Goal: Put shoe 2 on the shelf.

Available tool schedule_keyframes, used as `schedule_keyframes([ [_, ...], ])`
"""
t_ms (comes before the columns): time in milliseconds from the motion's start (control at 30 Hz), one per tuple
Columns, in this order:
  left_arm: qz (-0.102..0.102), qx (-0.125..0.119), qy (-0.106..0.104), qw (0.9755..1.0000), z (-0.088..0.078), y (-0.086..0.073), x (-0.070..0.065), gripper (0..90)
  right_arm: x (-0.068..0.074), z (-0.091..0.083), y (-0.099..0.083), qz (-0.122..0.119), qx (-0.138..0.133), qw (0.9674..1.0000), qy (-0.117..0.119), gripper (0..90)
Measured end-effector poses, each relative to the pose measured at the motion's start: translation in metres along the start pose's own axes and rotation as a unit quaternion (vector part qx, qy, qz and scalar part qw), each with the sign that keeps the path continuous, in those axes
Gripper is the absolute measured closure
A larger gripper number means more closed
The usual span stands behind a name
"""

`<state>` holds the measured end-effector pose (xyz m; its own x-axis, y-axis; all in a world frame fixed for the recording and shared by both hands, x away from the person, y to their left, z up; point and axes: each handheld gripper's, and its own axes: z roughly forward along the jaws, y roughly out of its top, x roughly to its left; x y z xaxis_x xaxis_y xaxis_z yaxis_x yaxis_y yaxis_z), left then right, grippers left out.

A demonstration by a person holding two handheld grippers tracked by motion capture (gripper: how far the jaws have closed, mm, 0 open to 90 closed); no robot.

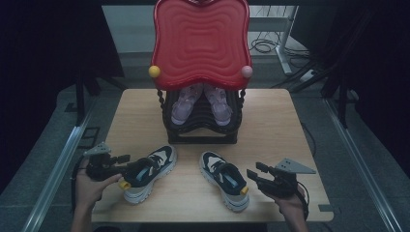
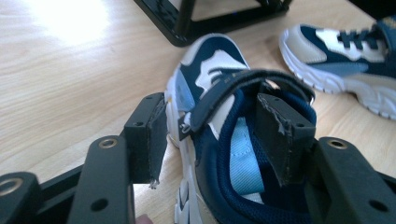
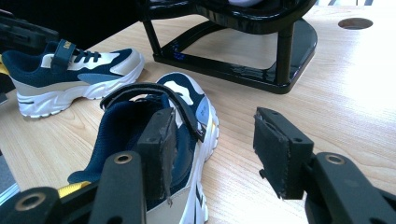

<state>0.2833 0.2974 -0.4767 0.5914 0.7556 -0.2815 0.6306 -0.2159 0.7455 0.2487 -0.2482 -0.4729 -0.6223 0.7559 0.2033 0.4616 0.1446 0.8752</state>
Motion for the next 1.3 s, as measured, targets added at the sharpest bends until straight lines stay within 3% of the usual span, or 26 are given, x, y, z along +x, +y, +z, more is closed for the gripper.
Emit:
schedule_keyframes([
  [333, 0.025, 0.043, -0.011, 0.9987, 0.016, 0.006, 0.003, 51.2, -0.004, -0.002, 0.002, 0.007, -0.004, 1.0, -0.003, 47.4],
  [500, 0.04, 0.072, -0.015, 0.9965, 0.027, 0.008, 0.004, 59.1, -0.003, 0.004, 0.006, 0.0, -0.002, 1.0, -0.001, 47.0],
  [667, 0.046, 0.074, -0.016, 0.9961, 0.027, 0.009, 0.004, 67.4, -0.001, 0.014, 0.016, -0.009, 0.008, 0.9997, 0.02, 45.9],
  [900, 0.042, 0.074, -0.01, 0.9963, 0.028, 0.01, 0.002, 69.6, 0.003, 0.037, 0.03, -0.026, 0.058, 0.9964, 0.057, 46.1],
  [1067, 0.04, 0.074, -0.008, 0.9964, 0.028, 0.01, 0.002, 69.7, 0.005, 0.049, 0.034, -0.04, 0.095, 0.9925, 0.065, 46.4],
  [1300, 0.041, 0.074, -0.002, 0.9964, 0.028, 0.01, 0.001, 69.9, 0.006, 0.061, 0.038, -0.044, 0.117, 0.9889, 0.081, 46.9],
])
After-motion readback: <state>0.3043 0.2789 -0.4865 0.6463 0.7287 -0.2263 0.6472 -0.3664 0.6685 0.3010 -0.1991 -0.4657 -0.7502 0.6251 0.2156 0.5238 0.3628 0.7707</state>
